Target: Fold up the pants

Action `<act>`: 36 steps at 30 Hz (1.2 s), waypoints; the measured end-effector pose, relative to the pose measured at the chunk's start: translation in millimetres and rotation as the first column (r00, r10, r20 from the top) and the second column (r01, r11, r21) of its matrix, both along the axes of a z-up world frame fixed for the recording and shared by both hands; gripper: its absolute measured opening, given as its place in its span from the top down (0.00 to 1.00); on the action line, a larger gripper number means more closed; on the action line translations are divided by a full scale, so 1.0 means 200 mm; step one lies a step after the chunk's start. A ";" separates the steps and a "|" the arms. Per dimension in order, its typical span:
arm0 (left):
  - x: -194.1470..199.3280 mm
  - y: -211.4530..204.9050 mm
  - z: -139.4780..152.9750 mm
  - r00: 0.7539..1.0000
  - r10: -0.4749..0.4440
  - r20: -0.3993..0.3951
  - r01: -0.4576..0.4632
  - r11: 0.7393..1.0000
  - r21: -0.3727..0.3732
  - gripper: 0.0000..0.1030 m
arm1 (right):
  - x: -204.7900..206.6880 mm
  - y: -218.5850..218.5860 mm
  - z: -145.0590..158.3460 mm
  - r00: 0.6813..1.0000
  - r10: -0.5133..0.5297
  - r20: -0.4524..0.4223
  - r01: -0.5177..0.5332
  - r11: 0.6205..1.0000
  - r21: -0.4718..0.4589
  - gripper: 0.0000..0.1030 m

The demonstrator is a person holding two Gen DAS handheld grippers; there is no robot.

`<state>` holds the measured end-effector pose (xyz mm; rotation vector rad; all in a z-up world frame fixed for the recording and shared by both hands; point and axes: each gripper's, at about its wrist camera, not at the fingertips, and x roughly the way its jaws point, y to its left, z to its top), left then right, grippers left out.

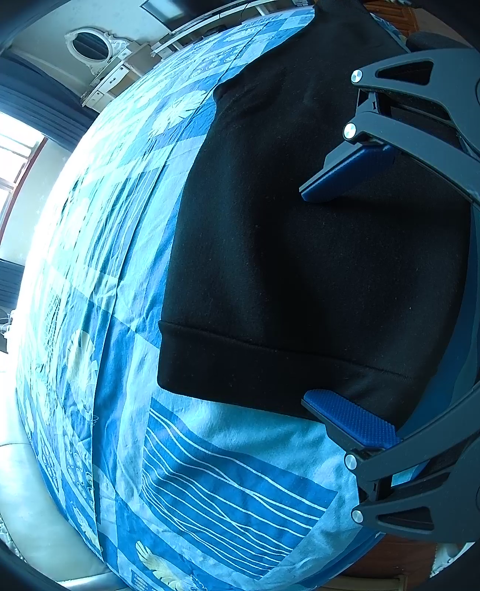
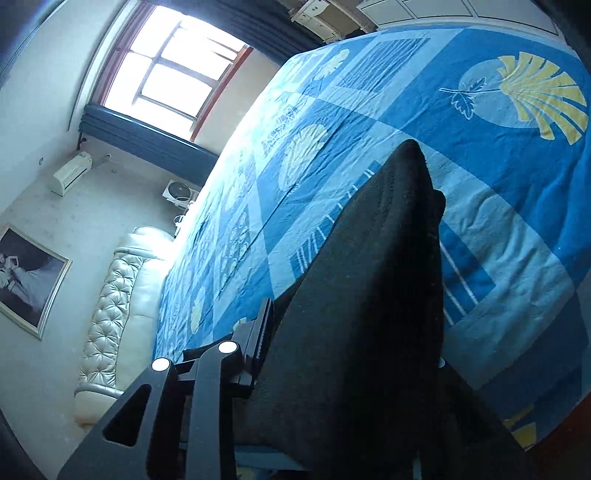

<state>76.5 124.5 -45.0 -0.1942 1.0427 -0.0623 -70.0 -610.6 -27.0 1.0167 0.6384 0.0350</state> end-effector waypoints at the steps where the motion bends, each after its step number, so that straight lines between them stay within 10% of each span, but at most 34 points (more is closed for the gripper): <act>1: 0.00 0.00 0.00 1.000 -0.001 0.003 0.001 1.000 0.000 0.02 | 0.03 0.05 0.05 1.000 0.011 0.025 -0.011 1.000 -0.001 0.73; 12: 0.01 0.00 0.00 1.000 0.001 -0.014 -0.001 1.000 -0.001 0.02 | 0.33 0.74 0.43 0.962 0.246 0.116 -0.229 0.963 -0.144 0.73; 24: 0.00 0.01 0.01 1.000 0.003 -0.023 -0.003 1.000 -0.011 0.02 | 0.66 1.57 0.07 0.882 0.440 -0.171 -0.472 0.810 -0.349 0.74; 36: 0.00 0.01 0.01 1.000 0.003 -0.018 -0.003 1.000 -0.006 0.02 | 0.59 1.91 -0.10 0.825 0.472 -0.310 -0.564 0.655 -0.502 0.64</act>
